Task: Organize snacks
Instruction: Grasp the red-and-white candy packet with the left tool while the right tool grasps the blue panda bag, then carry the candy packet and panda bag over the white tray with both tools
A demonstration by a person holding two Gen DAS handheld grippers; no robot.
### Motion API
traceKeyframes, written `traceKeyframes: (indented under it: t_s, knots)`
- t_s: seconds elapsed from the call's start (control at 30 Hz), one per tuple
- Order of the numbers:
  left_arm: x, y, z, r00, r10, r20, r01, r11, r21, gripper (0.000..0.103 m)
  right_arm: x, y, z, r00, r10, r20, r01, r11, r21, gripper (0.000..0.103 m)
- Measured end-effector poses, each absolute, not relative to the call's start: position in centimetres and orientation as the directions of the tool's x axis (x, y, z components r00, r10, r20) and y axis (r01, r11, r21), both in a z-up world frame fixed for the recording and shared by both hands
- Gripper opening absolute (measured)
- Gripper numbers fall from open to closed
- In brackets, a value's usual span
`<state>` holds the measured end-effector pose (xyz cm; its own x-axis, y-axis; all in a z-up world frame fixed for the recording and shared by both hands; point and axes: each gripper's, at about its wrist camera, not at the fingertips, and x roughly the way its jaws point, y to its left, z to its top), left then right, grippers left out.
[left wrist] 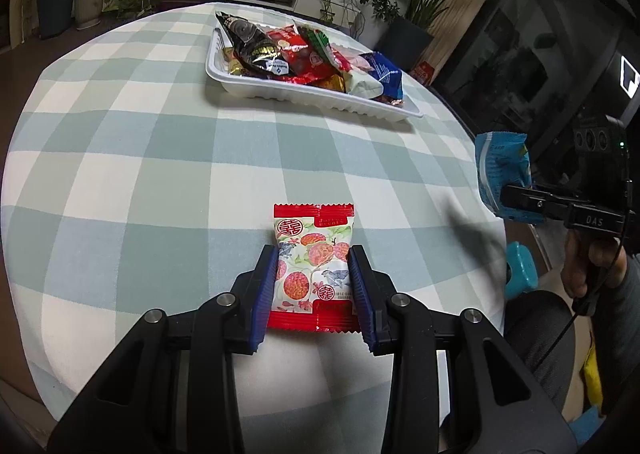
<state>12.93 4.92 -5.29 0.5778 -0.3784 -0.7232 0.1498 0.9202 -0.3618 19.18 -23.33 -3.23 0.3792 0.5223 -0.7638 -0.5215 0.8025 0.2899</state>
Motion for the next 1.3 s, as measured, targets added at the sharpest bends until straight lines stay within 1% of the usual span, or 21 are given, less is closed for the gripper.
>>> traceKeyframes:
  t_s: [0.17,0.3,0.43,0.6,0.77,0.9,0.97,1.07,1.3]
  knots:
    - [13.0,6.0,-4.0,0.598,-0.399,-0.695,0.138,0.906,-0.401,0.033,19.7,-26.8,-2.7,0.432,0.575,-0.694,-0.380,0.815,0.438,0.044]
    - [13.7,7.2,-2.6,0.617,-0.410,-0.671,0.128,0.894,-0.429,0.033,20.2,-29.0,-2.2,0.481,0.564,-0.671,-0.288,0.825,0.487,0.044]
    - [15.4,8.0,-0.1,0.647,-0.394,-0.652,0.133,0.901,-0.413,0.033,21.1,-30.4,-1.2,0.524,0.544,-0.656,-0.212,0.829,0.518,0.044]
    - [19.3,8.5,4.0,0.691,-0.367,-0.623,0.154,0.916,-0.370,0.033,23.2,-29.9,1.9,0.568,0.501,-0.653,-0.203,0.854,0.479,0.044]
    - [24.9,7.7,8.9,0.736,-0.319,-0.597,0.168,0.940,-0.296,0.033,26.2,-27.2,7.0,0.619,0.500,-0.606,-0.255,0.858,0.447,0.044]
    - [29.6,6.4,11.1,0.755,-0.277,-0.594,0.170,0.958,-0.232,0.033,28.8,-23.1,10.6,0.660,0.488,-0.571,-0.311,0.869,0.385,0.045]
    - [31.8,5.8,11.0,0.752,-0.263,-0.605,0.166,0.963,-0.212,0.033,30.2,-20.4,11.5,0.686,0.448,-0.573,-0.327,0.894,0.307,0.045]
    - [35.1,4.8,9.3,0.730,-0.240,-0.639,0.158,0.970,-0.184,0.033,33.0,-17.1,10.6,0.677,0.424,-0.601,-0.340,0.905,0.256,0.044]
    - [38.8,3.7,3.3,0.687,-0.224,-0.691,0.151,0.974,-0.166,0.033,40.0,-14.0,2.8,0.601,0.323,-0.731,-0.258,0.944,0.205,0.044]
